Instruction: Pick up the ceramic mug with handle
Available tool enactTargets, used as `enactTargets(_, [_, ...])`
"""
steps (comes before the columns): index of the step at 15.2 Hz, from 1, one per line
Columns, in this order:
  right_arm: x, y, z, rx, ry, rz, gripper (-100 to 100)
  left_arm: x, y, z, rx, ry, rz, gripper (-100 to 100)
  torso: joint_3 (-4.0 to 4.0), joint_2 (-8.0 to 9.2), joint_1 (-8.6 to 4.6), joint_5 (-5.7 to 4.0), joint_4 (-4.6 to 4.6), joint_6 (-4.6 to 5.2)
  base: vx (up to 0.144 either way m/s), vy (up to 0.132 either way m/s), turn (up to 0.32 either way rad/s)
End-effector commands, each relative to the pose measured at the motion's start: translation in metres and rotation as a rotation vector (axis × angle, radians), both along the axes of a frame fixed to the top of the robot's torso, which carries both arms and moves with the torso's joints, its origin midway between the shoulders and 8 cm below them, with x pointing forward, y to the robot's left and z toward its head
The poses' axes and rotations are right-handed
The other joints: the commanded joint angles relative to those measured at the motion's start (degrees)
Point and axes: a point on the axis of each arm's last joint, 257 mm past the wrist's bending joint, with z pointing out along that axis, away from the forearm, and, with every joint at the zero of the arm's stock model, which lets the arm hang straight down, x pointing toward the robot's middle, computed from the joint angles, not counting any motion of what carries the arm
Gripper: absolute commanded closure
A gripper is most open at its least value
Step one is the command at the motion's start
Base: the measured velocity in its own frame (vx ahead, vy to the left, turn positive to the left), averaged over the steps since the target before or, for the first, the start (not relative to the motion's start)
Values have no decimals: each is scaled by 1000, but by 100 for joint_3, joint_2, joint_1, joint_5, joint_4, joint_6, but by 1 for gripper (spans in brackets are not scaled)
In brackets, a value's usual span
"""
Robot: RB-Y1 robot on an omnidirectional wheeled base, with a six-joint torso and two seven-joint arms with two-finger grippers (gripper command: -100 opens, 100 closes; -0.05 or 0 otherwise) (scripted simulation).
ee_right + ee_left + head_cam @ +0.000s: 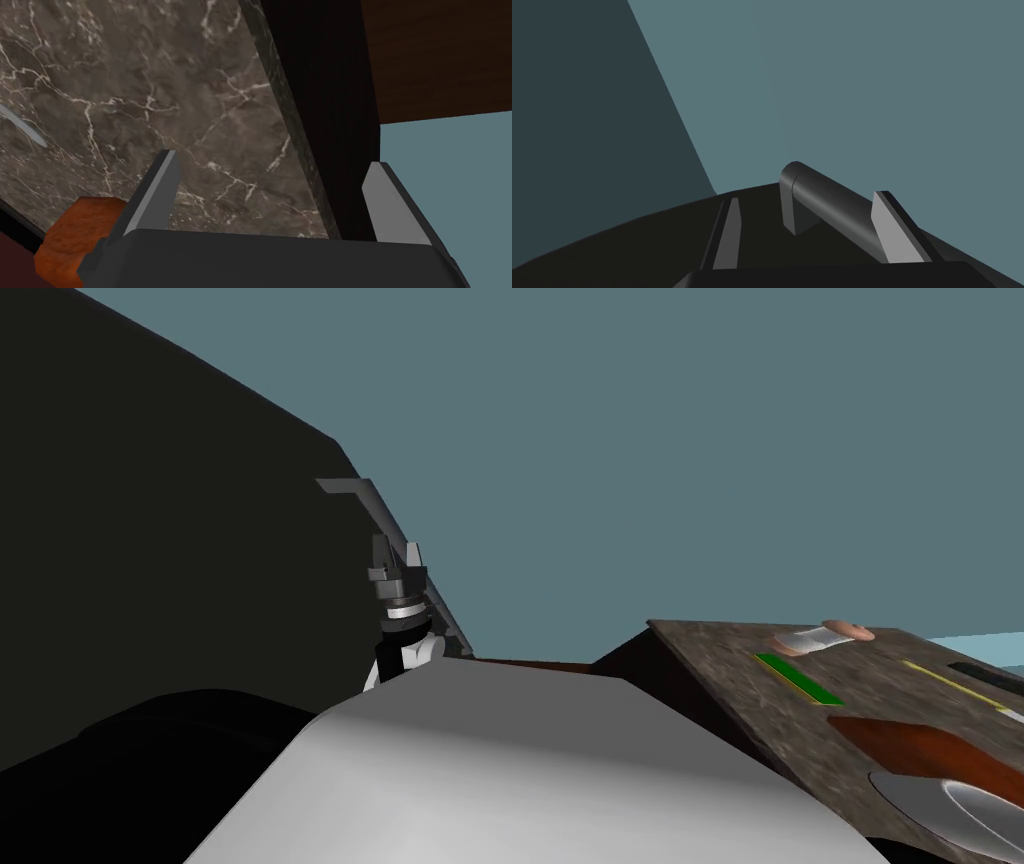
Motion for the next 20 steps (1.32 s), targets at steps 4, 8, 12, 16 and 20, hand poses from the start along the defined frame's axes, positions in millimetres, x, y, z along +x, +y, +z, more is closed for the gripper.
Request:
enactTargets(4, [9,-35,27,-50,71,70,-100,0,0,0,0,0,0,0,4,7,0,1,1,-1,105,13,204])
enactTargets(8, [27,-57,43,-70,114,135,-100,1,-1,-2,0,8,-4,0,5,-2,26,-2,14,-15,87,-38,228])
enactTargets(12, [44,-46,33,-20,104,171,-100,1,-1,-2,0,8,-4,0,19,22,9,-4,20,-12,19,-132,175])
enactTargets(16, [30,-32,20,1,97,136,-100,2,-1,-2,0,8,-4,0,48,68,-5,-12,33,-3,-64,-150,87])
enactTargets(20, [21,-27,13,6,101,114,-100,2,-1,-2,-1,7,-4,0,50,69,15,-17,38,-24,-66,-37,238])
